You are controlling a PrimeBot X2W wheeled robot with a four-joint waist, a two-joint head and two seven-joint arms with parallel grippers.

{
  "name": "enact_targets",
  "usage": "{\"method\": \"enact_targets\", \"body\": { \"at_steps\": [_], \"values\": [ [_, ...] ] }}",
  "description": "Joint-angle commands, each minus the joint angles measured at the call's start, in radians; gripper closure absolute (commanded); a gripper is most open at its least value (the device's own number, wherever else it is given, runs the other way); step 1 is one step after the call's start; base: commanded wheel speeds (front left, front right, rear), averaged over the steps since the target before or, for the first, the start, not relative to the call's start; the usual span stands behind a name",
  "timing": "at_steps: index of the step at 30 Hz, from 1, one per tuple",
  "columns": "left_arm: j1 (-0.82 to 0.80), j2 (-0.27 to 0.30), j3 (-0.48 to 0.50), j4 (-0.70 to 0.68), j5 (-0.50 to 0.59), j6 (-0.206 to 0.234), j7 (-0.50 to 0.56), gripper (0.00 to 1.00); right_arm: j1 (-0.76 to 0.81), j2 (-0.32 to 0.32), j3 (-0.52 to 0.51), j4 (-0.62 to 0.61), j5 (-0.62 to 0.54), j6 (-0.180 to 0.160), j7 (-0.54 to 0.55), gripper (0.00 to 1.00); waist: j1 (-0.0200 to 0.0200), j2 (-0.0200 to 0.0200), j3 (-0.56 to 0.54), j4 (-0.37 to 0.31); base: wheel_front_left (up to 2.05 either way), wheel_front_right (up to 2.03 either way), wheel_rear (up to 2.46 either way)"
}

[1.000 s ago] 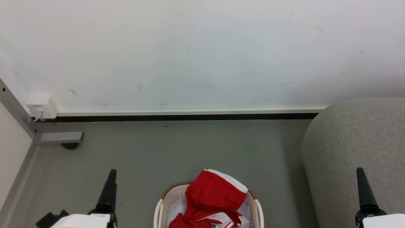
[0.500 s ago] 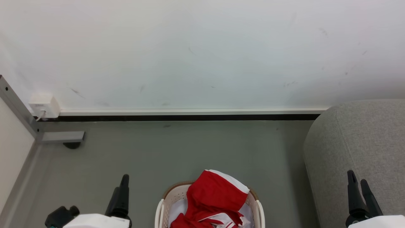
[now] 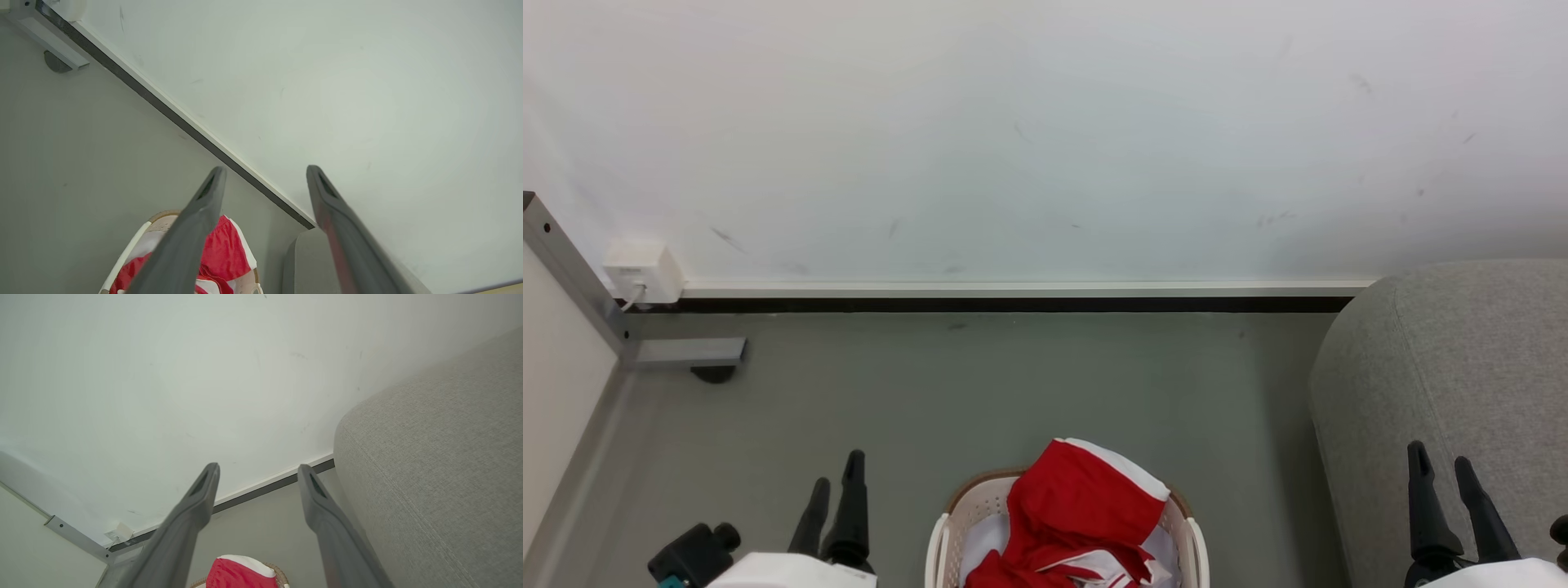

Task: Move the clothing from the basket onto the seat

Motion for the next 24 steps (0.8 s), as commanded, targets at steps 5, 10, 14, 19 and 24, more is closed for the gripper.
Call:
{"method": "enact_targets", "body": {
  "at_steps": [5,10,14,19,24],
  "values": [
    [0.003,0.008,-0.015,-0.017,0.098,0.013,-0.025,0.00,0.003,-0.012,0.006,-0.019,-0.098,-0.001,-0.024,0.00,0.0000,-0.0001,-0.001,0.003,0.00,0.00,0.00],
    [0.006,0.008,-0.026,-0.017,0.161,0.019,-0.039,0.00,0.008,-0.016,0.009,-0.022,-0.163,-0.001,-0.040,0.00,0.0000,-0.0001,-0.002,0.006,0.00,0.00,0.00],
    [0.008,0.008,-0.035,-0.019,0.207,0.025,-0.049,0.00,0.011,-0.017,0.009,-0.024,-0.211,-0.001,-0.049,0.00,0.0000,-0.0001,-0.001,0.008,0.00,0.00,0.00],
    [0.012,0.009,-0.046,-0.014,0.273,0.030,-0.064,0.00,0.015,-0.021,0.008,-0.025,-0.268,-0.001,-0.064,0.00,0.0000,-0.0001,0.000,0.010,0.00,0.00,0.00],
    [0.018,0.009,-0.052,-0.011,0.333,0.037,-0.076,0.00,0.020,-0.023,0.009,-0.021,-0.321,-0.001,-0.076,0.00,0.0000,-0.0001,-0.002,0.013,0.00,0.00,0.00]
  ]
}}
